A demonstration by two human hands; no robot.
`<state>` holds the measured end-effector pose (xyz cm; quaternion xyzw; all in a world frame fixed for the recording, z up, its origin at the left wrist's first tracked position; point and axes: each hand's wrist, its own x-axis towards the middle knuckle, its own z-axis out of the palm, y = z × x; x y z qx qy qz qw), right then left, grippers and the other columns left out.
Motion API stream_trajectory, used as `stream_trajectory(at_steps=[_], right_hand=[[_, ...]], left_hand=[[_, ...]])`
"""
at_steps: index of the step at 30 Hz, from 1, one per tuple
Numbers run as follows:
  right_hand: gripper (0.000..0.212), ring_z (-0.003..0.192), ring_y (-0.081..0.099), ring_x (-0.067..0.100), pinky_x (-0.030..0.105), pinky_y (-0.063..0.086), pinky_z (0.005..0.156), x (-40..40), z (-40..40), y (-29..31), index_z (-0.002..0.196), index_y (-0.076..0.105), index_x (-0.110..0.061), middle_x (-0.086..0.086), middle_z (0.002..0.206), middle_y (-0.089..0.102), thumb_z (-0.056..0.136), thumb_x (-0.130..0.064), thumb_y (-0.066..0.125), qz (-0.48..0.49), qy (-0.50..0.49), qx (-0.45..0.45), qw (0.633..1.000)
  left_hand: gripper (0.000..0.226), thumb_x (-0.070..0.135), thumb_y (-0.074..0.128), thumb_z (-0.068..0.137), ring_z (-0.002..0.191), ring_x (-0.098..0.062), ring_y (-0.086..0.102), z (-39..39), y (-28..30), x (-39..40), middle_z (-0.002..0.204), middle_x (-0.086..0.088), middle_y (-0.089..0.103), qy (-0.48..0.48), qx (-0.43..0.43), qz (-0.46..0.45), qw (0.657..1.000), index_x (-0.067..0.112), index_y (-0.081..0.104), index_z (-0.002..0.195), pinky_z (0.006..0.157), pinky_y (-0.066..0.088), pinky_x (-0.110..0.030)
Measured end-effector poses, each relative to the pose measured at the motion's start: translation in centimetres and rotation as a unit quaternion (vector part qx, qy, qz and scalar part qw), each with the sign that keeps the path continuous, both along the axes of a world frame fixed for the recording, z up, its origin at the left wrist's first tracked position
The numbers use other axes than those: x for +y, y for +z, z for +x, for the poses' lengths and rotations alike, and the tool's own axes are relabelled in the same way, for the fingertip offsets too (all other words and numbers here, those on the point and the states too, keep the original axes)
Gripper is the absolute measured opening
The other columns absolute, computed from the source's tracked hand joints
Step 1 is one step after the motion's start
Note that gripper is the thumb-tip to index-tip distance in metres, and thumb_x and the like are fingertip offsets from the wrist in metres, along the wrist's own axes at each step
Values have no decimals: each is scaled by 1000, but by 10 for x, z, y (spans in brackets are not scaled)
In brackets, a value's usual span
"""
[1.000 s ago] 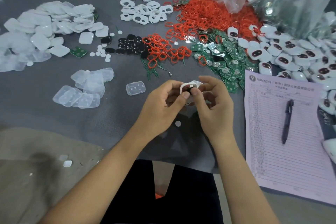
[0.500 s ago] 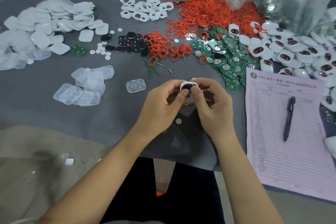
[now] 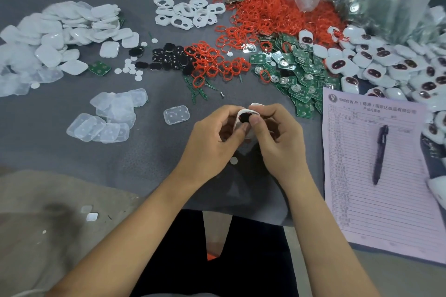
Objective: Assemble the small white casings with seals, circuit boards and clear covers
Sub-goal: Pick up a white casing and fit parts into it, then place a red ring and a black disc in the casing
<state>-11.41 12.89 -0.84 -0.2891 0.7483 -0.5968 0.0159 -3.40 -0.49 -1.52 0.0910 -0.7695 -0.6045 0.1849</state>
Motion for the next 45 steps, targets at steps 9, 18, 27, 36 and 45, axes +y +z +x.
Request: stream_trajectory(at_steps=[9, 18, 27, 36, 45], right_hand=[[18, 74, 67, 11, 23, 48, 62, -1, 4, 3, 94, 61, -32, -15, 88, 70, 97, -14, 62, -4, 0, -17, 1000], [15, 65, 54, 15, 22, 42, 61, 0, 9, 2, 112, 63, -23, -6, 88, 62, 99, -16, 63, -12, -46, 49, 998], [12, 88, 50, 26, 45, 41, 76, 20, 20, 0, 88, 73, -19, -4, 88, 60, 79, -28, 72, 234, 87, 259, 933], [14, 87, 56, 24, 37, 46, 79, 19, 15, -3, 100, 69, -10, 1, 93, 63, 96, -23, 68, 139, -20, 217, 966], [17, 90, 61, 16, 34, 52, 71, 19, 17, -2, 110, 78, -13, 6, 102, 62, 95, -6, 72, 109, -97, 209, 967]], left_hand=[[14, 21, 60, 102, 91, -18, 74, -1, -1, 0, 98, 9, 74, -1, 10, -38, 999, 26, 67, 114, 70, 61, -30], [10, 13, 63, 102, 92, -8, 74, -5, -2, -2, 97, 10, 74, 91, 53, 38, 994, 19, 66, 109, 76, 56, -19], [19, 5, 54, 106, 100, -27, 77, -7, 0, -6, 102, 2, 75, 116, 96, 243, 958, 10, 62, 122, 76, 60, -26], [21, 13, 62, 102, 105, -19, 74, -6, -6, -7, 112, 2, 77, 61, 40, 117, 990, 22, 71, 119, 88, 62, -37], [38, 12, 58, 99, 77, -22, 77, 0, -6, 0, 92, 3, 78, -56, -19, -12, 998, 30, 71, 129, 59, 62, -30]])
